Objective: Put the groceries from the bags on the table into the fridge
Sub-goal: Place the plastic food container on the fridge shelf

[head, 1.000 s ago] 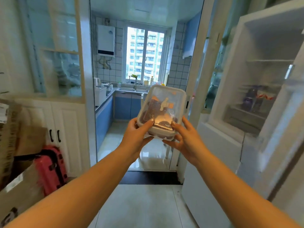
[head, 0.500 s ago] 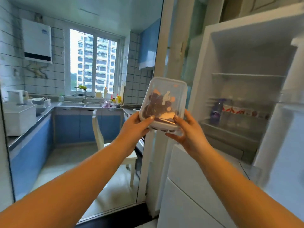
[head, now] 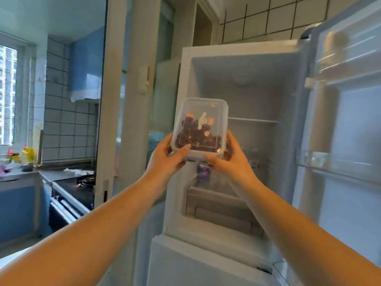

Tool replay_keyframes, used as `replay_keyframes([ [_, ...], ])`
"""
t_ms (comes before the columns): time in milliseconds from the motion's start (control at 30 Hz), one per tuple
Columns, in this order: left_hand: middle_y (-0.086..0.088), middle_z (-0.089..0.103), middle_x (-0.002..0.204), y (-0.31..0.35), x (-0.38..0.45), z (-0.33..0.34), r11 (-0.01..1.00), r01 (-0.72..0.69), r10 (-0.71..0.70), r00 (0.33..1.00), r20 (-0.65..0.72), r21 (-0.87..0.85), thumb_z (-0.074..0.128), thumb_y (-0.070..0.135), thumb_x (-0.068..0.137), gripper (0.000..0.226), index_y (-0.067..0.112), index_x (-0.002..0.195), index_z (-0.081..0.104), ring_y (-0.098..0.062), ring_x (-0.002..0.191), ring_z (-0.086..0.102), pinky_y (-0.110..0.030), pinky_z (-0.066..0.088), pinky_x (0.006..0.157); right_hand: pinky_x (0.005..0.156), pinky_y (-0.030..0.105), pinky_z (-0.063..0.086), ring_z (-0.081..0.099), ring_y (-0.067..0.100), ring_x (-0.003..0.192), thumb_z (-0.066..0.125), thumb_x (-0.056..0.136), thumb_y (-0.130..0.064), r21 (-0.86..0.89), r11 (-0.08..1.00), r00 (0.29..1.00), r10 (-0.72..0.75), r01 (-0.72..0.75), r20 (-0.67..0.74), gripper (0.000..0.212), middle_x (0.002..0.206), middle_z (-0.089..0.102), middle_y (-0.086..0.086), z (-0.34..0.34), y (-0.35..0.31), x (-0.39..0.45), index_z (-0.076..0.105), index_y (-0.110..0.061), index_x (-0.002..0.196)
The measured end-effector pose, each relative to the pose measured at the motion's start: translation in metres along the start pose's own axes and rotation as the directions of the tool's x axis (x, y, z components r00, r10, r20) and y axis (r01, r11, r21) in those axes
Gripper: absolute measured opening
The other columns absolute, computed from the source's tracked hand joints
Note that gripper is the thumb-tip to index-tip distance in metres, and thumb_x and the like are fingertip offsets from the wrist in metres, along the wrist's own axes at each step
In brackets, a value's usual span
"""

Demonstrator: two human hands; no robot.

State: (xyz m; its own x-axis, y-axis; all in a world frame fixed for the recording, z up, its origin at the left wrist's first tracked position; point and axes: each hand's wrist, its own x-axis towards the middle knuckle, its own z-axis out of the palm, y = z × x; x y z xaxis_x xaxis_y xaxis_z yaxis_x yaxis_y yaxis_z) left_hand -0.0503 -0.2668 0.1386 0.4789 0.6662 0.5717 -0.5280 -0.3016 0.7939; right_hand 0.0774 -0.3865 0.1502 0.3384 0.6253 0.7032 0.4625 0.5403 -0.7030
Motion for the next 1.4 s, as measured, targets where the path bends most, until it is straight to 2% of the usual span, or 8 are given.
replay_keyframes([
  [233, -0.002, 0.065, 0.116, -0.054, 0.123, 0.036, 0.996, -0.086, 0.087, 0.994, 0.064, -0.019, 0.068, 0.029, 0.079, 0.052, 0.022, 0.127, 0.052, -0.017, 0.104, 0.064, -0.039, 0.054, 0.087, 0.088, 0.045, 0.054, 0.059, 0.016, 0.114, 0.076, 0.075, -0.015, -0.128, 0.990, 0.995, -0.073, 0.064, -0.065, 0.077, 0.129, 0.057, -0.001, -0.049, 0.059, 0.108, 0.036, -0.026, 0.140],
  [367, -0.005, 0.061, 0.122, -0.072, 0.189, 0.052, 0.988, -0.148, 0.144, 0.986, 0.086, 0.038, 0.067, 0.018, 0.083, 0.052, 0.018, 0.131, 0.048, -0.018, 0.111, 0.059, -0.040, 0.052, 0.092, 0.078, 0.034, 0.057, 0.062, 0.012, 0.107, 0.070, 0.082, -0.014, -0.099, 0.993, 0.993, -0.067, 0.058, -0.097, 0.058, 0.116, 0.063, -0.009, -0.070, 0.078, 0.167, 0.045, -0.030, 0.132],
  [667, -0.004, 0.063, 0.119, -0.115, 0.293, 0.074, 0.990, -0.130, 0.130, 0.991, -0.010, 0.055, 0.069, 0.028, 0.082, 0.050, 0.022, 0.128, 0.053, -0.020, 0.105, 0.062, -0.043, 0.053, 0.090, 0.073, 0.023, 0.056, 0.059, 0.012, 0.105, 0.064, 0.087, -0.025, -0.122, 0.992, 0.984, 0.003, -0.025, -0.180, 0.039, 0.122, 0.059, -0.004, -0.093, 0.128, 0.256, 0.048, -0.027, 0.123],
  [933, 0.002, 0.064, 0.114, -0.126, 0.346, 0.090, 0.992, -0.128, 0.128, 0.991, -0.028, 0.003, 0.069, 0.032, 0.083, 0.040, 0.023, 0.121, 0.058, -0.016, 0.102, 0.062, -0.038, 0.053, 0.090, 0.079, 0.029, 0.052, 0.053, 0.015, 0.113, 0.062, 0.088, -0.028, -0.243, 0.968, 0.965, -0.006, -0.060, -0.263, 0.061, 0.128, 0.046, -0.012, -0.106, 0.150, 0.297, 0.033, -0.026, 0.142],
  [1067, 0.009, 0.053, 0.123, -0.130, 0.367, 0.095, 0.992, -0.120, 0.117, 0.989, -0.086, -0.041, 0.064, 0.037, 0.086, 0.057, 0.023, 0.138, 0.043, -0.013, 0.113, 0.053, -0.040, 0.047, 0.099, 0.094, 0.042, 0.049, 0.050, 0.012, 0.117, 0.064, 0.085, -0.039, -0.441, 0.896, 0.944, -0.102, -0.050, -0.314, 0.069, 0.125, 0.050, -0.007, -0.110, 0.159, 0.312, 0.030, -0.026, 0.144],
  [1167, 0.005, 0.051, 0.136, -0.139, 0.381, 0.097, 0.984, -0.174, 0.177, 0.980, -0.087, 0.051, 0.063, 0.033, 0.088, 0.062, 0.020, 0.142, 0.037, -0.012, 0.122, 0.049, -0.036, 0.041, 0.104, 0.089, 0.046, 0.051, 0.057, 0.015, 0.108, 0.059, 0.083, -0.054, -0.550, 0.830, 0.917, -0.146, -0.091, -0.372, 0.064, 0.115, 0.059, -0.007, -0.109, 0.160, 0.324, 0.038, -0.029, 0.138],
  [1267, 0.010, 0.056, 0.123, -0.144, 0.390, 0.100, 0.958, -0.241, 0.255, 0.964, -0.079, 0.155, 0.059, 0.027, 0.091, 0.049, 0.019, 0.137, 0.046, -0.007, 0.112, 0.053, -0.021, 0.039, 0.093, 0.080, 0.047, 0.054, 0.066, 0.020, 0.091, 0.055, 0.085, -0.053, -0.658, 0.742, 0.911, -0.177, -0.126, -0.374, 0.054, 0.098, 0.063, -0.005, -0.110, 0.162, 0.334, 0.045, -0.027, 0.131],
  [1400, 0.004, 0.059, 0.125, -0.151, 0.401, 0.104, 0.938, -0.238, 0.263, 0.962, -0.071, 0.254, 0.060, 0.029, 0.090, 0.047, 0.018, 0.134, 0.048, -0.013, 0.110, 0.056, -0.028, 0.044, 0.095, 0.067, 0.033, 0.055, 0.067, 0.009, 0.067, 0.052, 0.089, -0.050, -0.668, 0.725, 0.918, -0.130, -0.170, -0.375, 0.058, 0.102, 0.062, -0.004, -0.112, 0.165, 0.339, 0.038, -0.022, 0.138],
])
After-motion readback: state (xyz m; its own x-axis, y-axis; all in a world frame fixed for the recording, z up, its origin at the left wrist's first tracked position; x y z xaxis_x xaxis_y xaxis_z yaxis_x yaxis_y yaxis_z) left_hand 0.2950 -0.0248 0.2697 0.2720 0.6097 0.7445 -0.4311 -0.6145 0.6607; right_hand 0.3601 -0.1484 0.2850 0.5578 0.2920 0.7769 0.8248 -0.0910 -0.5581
